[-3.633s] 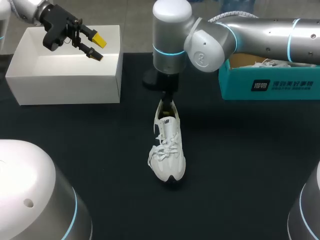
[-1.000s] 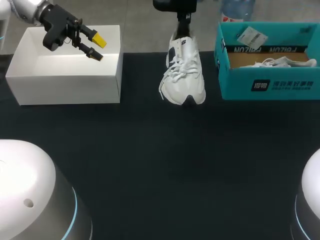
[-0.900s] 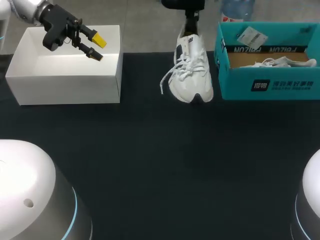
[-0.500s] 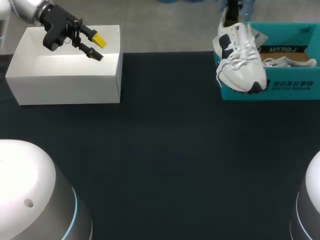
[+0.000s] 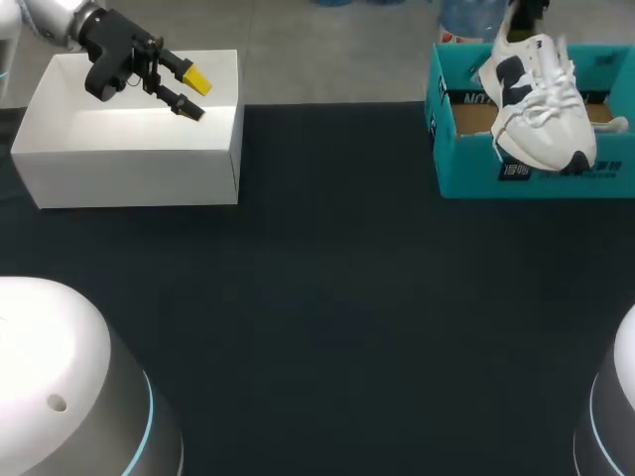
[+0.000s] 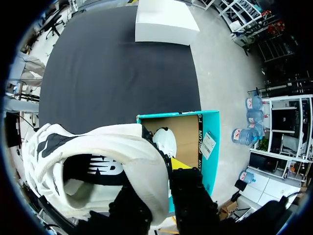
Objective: Take the shoe out of the shoebox, open the shoe tongue, remove and reinsert the insole, then place the shoe into the shoebox
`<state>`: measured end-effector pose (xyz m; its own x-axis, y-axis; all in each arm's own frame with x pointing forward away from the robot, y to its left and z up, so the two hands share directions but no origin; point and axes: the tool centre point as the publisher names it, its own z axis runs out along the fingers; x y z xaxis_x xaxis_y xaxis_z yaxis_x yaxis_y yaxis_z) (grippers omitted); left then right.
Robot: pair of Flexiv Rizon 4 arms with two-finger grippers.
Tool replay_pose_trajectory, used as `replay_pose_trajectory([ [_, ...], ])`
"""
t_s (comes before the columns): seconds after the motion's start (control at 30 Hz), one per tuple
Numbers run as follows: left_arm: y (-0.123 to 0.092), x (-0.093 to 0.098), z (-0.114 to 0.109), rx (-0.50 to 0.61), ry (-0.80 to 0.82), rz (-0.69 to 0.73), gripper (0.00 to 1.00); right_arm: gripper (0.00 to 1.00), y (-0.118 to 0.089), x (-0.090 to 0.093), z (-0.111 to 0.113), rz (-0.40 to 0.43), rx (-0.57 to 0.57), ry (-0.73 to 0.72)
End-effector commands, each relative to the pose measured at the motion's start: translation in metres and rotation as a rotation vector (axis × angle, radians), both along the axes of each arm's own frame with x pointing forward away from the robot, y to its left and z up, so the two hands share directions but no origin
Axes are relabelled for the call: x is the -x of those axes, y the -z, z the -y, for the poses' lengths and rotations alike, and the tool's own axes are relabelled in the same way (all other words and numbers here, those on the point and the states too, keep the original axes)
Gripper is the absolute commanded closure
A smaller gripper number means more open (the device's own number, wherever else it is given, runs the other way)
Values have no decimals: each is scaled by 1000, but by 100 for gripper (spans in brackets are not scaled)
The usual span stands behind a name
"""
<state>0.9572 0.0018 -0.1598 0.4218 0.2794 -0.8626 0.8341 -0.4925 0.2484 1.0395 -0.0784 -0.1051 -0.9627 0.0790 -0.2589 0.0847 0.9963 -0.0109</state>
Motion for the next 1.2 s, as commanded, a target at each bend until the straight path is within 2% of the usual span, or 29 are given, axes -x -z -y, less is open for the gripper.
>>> replay_pose_trajectory([
  [0.03,-1,0,0,-4,1,2,0,100,0,4,3,7,-7,-4],
  [0.37,-1,0,0,-4,1,2,0,100,0,4,3,7,-7,-4],
  [0.67,-1,0,0,-4,1,2,0,100,7,-33,78,61,36,7],
  [0.83,-1,0,0,-4,1,2,0,100,11,-52,118,62,85,-6],
  [1.07,-1,0,0,-4,1,2,0,100,13,-74,157,37,159,-14],
  [1.2,-1,0,0,-4,1,2,0,100,12,-80,165,31,144,16],
])
